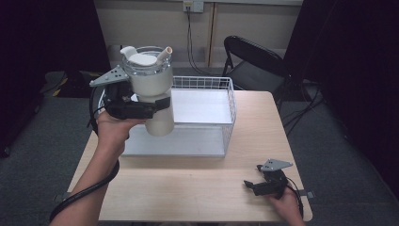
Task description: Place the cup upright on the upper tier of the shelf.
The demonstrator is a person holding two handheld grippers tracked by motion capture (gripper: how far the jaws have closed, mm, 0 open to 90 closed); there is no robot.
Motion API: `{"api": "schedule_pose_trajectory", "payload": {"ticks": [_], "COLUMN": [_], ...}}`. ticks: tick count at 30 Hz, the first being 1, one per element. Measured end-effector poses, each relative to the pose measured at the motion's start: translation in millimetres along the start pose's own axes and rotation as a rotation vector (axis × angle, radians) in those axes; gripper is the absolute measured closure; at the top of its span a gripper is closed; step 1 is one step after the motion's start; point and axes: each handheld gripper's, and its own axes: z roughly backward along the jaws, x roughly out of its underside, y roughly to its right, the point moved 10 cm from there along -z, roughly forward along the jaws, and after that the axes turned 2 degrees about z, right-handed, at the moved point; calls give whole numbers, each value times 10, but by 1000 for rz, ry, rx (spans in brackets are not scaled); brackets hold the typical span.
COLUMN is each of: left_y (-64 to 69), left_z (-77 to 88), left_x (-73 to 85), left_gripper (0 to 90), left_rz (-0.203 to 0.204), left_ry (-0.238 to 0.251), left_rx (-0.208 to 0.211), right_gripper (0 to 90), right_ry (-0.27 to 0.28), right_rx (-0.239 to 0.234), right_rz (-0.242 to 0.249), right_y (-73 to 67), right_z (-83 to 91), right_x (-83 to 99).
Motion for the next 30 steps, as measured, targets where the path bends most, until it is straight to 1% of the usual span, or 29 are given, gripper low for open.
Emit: {"api": "schedule_pose_trajectory", "payload": {"ticks": [1,6,13,16,17,19,20,21,25,27,30], "left_y": [-2,-1,-22,-41,-41,-53,-76,-76,-91,-111,-138], "left_z": [-12,-58,-120,-145,-152,-157,-162,-162,-177,-190,-206], "left_x": [-12,-47,-99,-120,-125,-143,-169,-169,-210,-232,-241], "left_gripper": [100,100,100,100,100,100,100,100,100,100,100], "left_rz": [-4,6,0,4,9,7,-5,-5,1,11,11], "left_ry": [0,-3,-8,-5,-10,-9,-3,-3,4,14,10], "left_rx": [-1,2,-3,-10,-5,-11,-21,-21,-20,-22,-32], "right_gripper": [134,134,134,134,134,134,134,134,134,134,134], "right_ry": [-1,-1,-1,0,0,-1,0,0,-1,0,-1], "right_rx": [0,0,0,0,0,0,0,0,0,0,0], "right_rz": [1,1,0,1,1,0,0,0,1,0,0], "right_y": [0,0,0,1,0,0,0,0,0,0,0], "right_z": [1,1,1,0,1,1,1,1,1,0,1], "right_x": [0,1,0,0,0,0,0,0,1,0,1]}}
